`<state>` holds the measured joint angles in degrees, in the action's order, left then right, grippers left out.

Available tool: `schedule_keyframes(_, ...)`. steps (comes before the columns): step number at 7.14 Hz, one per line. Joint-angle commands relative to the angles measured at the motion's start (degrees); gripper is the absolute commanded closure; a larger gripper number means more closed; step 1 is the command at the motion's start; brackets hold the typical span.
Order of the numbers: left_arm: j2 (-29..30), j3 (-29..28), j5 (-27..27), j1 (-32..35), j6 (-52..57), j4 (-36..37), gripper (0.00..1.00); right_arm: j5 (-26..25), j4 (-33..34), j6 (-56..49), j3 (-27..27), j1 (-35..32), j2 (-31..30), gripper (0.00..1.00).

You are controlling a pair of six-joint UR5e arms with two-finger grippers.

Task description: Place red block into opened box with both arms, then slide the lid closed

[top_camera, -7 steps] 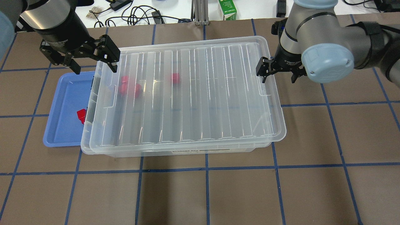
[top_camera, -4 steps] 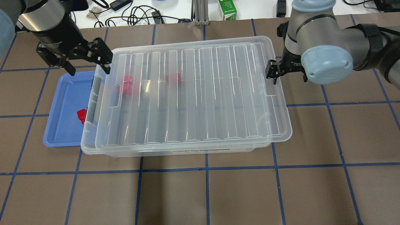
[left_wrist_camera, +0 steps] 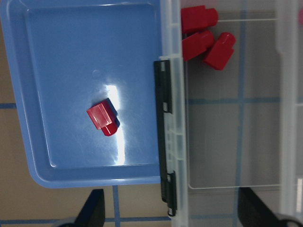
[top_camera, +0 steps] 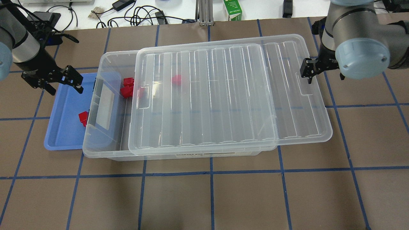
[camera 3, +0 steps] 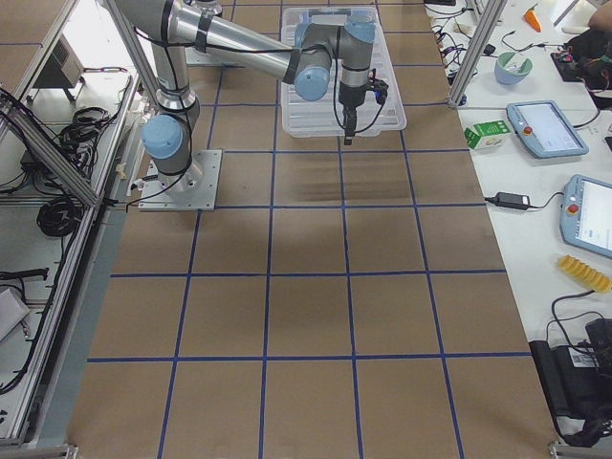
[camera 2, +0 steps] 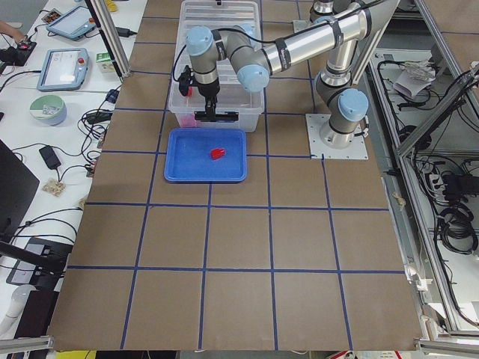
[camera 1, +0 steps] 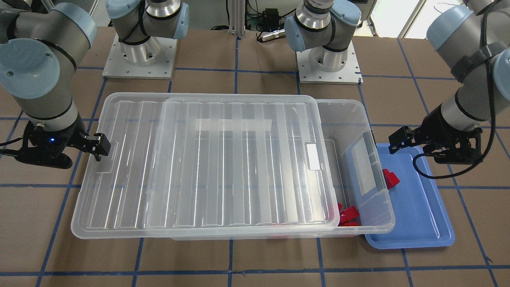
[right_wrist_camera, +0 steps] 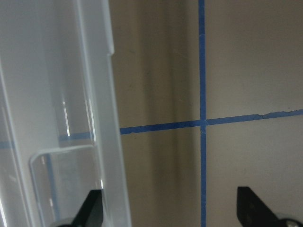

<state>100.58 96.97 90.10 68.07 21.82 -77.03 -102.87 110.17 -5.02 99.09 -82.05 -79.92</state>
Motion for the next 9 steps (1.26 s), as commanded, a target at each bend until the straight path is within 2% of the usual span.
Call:
schedule_keyframes(1,3.29,1.55,-0.10,-3.71,1.47,4.25,0.00,0.03,-0.13,-3.84,-0.04,4.25,-0.06,0.00)
schedule_keyframes(2,4.44,2.60,-2.10,-4.87,1.04,5.47,0.02,0.12,-0.39,-4.99,-0.04,5.66,-0.06,0.00)
schedule_keyframes(4,6.90,7.51,-3.88,-5.40,0.42,14.33,0.02,0.21,-0.83,-6.23,-0.04,7.16,-0.59,0.00)
schedule_keyframes(8,10.68,9.20,-3.70,-5.93,-8.09,15.06,0.02,1.69,-1.36,-5.62,-0.91,6.82,-1.12,0.00)
schedule_keyframes(9,11.82,9.20,-3.61,-5.93,-9.32,17.41,0.02,7.88,-3.80,-4.49,-1.96,6.47,-2.34,0.00)
